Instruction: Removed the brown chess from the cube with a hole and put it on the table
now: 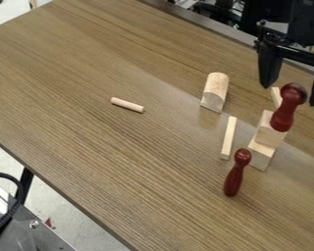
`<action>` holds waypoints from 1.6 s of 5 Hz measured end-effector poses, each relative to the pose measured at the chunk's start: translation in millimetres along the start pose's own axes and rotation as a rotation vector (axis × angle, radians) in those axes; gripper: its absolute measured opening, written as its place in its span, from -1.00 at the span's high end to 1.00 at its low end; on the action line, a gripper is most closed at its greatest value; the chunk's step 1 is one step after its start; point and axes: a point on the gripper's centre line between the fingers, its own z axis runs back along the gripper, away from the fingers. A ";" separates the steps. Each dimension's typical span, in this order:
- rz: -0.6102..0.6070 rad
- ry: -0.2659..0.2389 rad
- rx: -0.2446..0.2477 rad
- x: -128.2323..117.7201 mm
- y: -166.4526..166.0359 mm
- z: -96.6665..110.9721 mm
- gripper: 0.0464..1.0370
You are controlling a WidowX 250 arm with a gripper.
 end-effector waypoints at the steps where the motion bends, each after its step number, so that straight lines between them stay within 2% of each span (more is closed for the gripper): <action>1: 0.010 0.042 0.005 -3.5 3.3 -13.2 -0.82; 2: 0.017 0.035 0.002 -10.4 4.8 -17.2 -0.26; 3: 0.016 0.006 0.027 -10.9 5.3 -8.6 0.05; 4: -0.014 0.011 0.047 -15.8 -2.7 -5.0 0.05; 5: -0.001 -0.050 0.054 -12.6 -6.6 18.1 0.05; 6: 0.012 -0.084 0.079 -11.0 -6.5 44.4 0.05; 7: 0.027 -0.150 0.068 -14.3 -11.3 81.6 0.05; 8: 0.036 -0.139 0.017 -11.5 -15.8 78.0 0.05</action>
